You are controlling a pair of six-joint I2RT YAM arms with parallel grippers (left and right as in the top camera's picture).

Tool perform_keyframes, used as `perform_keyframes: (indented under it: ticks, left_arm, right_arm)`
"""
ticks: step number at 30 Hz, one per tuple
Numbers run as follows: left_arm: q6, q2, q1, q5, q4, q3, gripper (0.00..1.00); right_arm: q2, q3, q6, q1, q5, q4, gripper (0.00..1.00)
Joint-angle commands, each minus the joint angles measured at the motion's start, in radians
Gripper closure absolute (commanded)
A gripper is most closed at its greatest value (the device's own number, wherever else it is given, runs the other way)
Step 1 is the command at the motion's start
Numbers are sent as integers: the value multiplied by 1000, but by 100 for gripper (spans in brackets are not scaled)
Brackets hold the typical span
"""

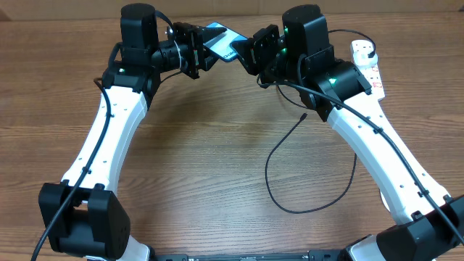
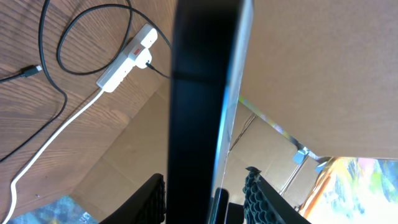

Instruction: Plug charger to phone and switch on socket

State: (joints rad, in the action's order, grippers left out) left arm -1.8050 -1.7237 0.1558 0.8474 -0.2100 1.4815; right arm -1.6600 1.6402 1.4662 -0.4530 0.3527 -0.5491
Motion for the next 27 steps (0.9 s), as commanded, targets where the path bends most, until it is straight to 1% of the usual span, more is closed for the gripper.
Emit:
perform_keyframes:
  ticks: [1, 7, 14, 22, 24, 25, 27]
  left_arm:
    - [2, -7, 1, -9, 1, 11, 65]
    - [2, -7, 1, -9, 1, 11, 73]
    - [2, -7, 1, -9, 1, 11, 77]
    - [1, -7, 1, -9, 1, 11, 91]
    - [2, -7, 1, -9, 2, 11, 96]
    - [1, -7, 1, -9, 1, 11, 96]
    - [2, -7, 1, -9, 1, 11, 96]
  right_arm:
    - [13, 37, 3, 2, 15, 16, 96]
    - [13, 37, 3, 2, 15, 4, 96]
    - [13, 37, 4, 2, 16, -6, 96]
    - [13, 37, 4, 2, 30, -6, 96]
    - [13, 37, 3, 2, 39, -6, 96]
    - [13, 37, 3, 2, 42, -6, 92]
    - [13, 37, -1, 2, 44, -7, 76]
